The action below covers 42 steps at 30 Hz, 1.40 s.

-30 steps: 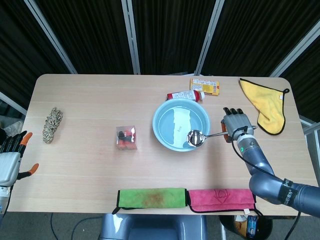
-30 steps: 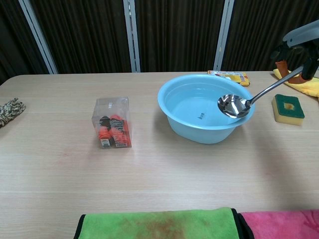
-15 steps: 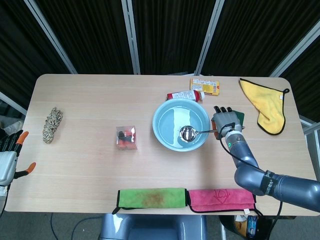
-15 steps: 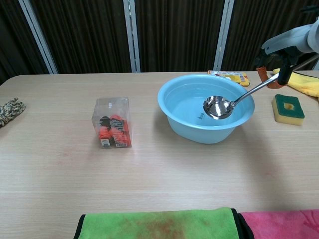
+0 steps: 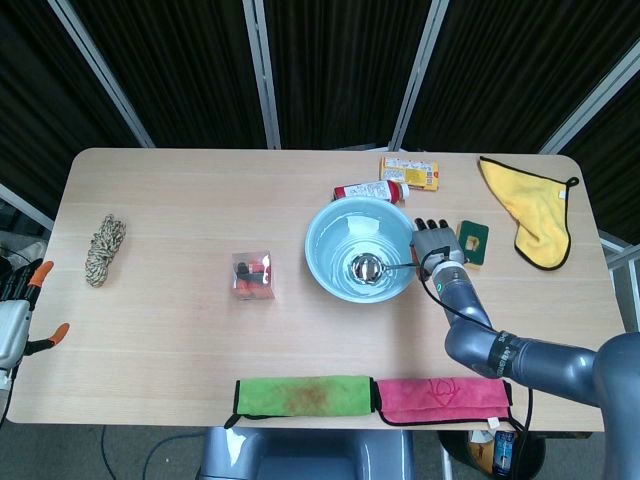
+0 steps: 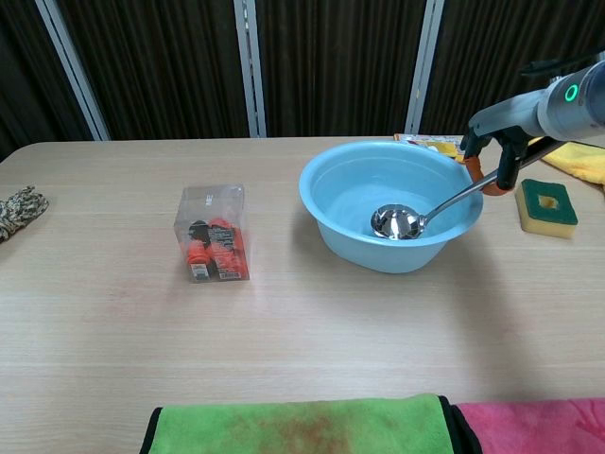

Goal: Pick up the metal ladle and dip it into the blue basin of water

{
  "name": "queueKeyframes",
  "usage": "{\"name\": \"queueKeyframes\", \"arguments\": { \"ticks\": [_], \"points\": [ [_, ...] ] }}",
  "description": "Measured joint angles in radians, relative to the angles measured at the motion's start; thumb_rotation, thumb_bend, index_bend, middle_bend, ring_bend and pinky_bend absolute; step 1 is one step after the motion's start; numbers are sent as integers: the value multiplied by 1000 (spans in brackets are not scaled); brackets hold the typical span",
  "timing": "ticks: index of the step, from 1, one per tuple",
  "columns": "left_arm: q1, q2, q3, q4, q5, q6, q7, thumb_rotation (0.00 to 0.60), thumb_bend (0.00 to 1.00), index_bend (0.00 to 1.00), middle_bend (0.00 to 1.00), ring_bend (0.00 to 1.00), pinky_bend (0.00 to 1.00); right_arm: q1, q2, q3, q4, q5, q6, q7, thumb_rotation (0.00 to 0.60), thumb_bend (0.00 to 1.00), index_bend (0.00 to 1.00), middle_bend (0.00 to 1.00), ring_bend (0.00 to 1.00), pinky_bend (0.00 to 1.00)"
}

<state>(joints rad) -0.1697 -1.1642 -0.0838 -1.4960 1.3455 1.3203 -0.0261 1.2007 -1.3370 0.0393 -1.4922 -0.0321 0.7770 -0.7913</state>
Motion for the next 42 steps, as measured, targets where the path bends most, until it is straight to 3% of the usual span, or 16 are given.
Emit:
{"name": "queueKeyframes", "arguments": {
  "ticks": [12, 22, 42],
  "points": [
    [5, 13, -1, -1, 7, 9, -30, 600, 252, 0, 0, 0, 0, 16, -74, -26, 62, 29, -5, -14, 600, 566, 660, 0, 0, 0],
    [7, 17, -1, -3, 15, 16, -39, 600, 253, 0, 0, 0, 0, 19, -72, -25, 48, 30, 6, -10, 600, 568, 660, 0, 0, 0],
    [9, 22, 8, -12, 39, 26, -50, 600, 250, 0, 0, 0, 0, 22, 75, 13, -135, 23, 56, 28, 600, 569, 663, 0, 0, 0]
  ]
}}
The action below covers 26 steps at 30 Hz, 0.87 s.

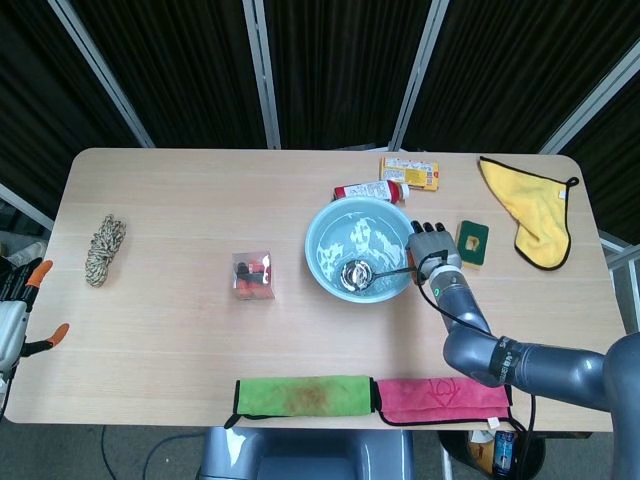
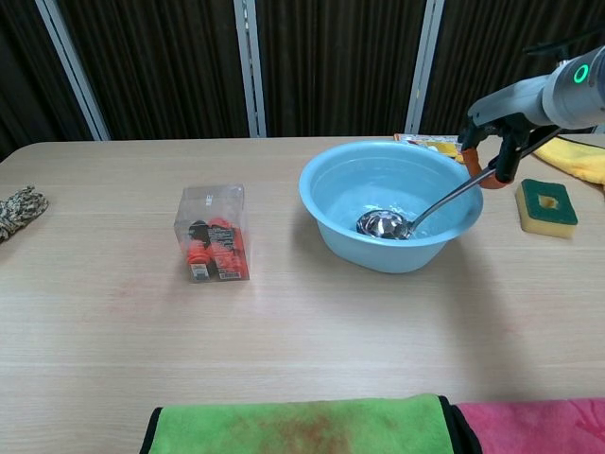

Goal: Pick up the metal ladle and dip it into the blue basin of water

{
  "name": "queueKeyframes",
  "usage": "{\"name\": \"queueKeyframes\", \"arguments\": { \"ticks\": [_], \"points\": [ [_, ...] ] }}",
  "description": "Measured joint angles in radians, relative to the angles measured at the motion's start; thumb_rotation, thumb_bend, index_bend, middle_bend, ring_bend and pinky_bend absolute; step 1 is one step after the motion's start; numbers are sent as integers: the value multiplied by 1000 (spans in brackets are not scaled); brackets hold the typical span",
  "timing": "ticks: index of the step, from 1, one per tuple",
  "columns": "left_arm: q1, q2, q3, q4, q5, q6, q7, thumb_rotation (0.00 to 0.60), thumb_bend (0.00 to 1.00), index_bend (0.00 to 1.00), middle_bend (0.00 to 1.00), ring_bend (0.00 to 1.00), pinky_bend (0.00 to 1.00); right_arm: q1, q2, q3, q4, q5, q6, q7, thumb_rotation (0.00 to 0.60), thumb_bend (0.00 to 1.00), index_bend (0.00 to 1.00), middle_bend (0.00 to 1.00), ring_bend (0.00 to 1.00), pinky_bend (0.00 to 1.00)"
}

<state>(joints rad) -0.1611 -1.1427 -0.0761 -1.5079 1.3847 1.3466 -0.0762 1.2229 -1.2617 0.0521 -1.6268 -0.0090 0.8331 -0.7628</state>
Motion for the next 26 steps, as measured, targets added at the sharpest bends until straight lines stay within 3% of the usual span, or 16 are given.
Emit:
{"name": "queueKeyframes", "arguments": {
  "ticks": [15, 26],
  "points": [
    [-4, -8, 7, -2, 9, -3, 21, 600, 251, 0, 0, 0, 0, -13, 117, 25, -71, -14, -51, 72, 600, 568, 663, 0, 0, 0],
    [-13, -25, 11, 5, 17, -9, 43, 600, 251, 0, 0, 0, 0, -23, 192, 11, -113, -36, -54, 108, 600, 568, 663, 0, 0, 0]
  ]
}}
